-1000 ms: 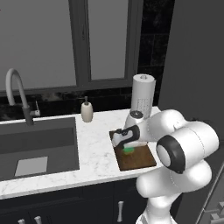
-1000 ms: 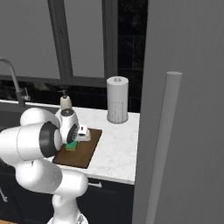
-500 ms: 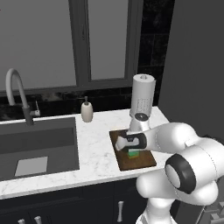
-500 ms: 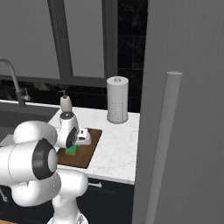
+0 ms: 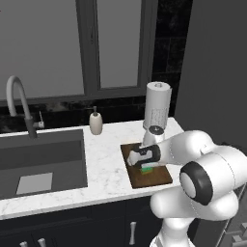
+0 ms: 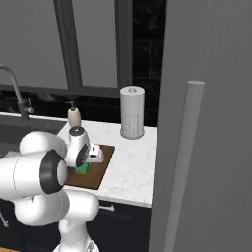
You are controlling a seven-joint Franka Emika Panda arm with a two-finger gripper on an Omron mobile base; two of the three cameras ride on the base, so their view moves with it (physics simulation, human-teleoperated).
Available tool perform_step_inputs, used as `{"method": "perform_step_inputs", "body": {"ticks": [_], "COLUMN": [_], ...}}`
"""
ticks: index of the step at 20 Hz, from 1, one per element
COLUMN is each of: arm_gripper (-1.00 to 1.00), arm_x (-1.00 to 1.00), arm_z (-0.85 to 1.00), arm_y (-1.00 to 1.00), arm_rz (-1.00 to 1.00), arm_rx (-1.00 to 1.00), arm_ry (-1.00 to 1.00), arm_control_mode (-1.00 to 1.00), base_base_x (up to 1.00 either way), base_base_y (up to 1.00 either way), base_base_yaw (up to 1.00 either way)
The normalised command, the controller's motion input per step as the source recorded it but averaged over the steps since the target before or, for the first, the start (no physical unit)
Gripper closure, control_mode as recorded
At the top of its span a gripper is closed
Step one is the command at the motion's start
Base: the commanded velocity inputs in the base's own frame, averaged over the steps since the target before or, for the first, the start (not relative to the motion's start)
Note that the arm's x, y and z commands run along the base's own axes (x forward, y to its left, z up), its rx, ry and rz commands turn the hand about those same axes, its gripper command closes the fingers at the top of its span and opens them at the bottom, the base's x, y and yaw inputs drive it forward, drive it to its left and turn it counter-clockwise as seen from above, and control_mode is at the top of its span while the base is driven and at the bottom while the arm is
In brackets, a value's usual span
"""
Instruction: Pick up the sponge from the counter and clean the cutting board by briefly scrubbing or pressing down on the cutting board. Once finished, release the sponge.
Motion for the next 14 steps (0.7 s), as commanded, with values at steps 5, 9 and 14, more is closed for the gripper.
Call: {"method": "perform_step_inputs", "body": {"ticks": [5, 9, 14], "arm_gripper": [1.00, 1.00, 1.00], "arm_x": [0.58, 0.50, 0.08], "arm_z": [-0.02, 0.00, 0.00], "arm_y": [-0.41, -0.46, -0.25], "arm_rz": [-0.01, 0.00, 0.00], "arm_rx": [0.00, 0.00, 0.00], "arm_ry": [0.00, 0.00, 0.00], "arm_control_mode": [-1.00, -1.00, -1.00], "base_base_x": [0.00, 0.00, 0.00], "base_base_y": [0.00, 0.00, 0.00], "base_base_yaw": [0.00, 0.00, 0.00]}}
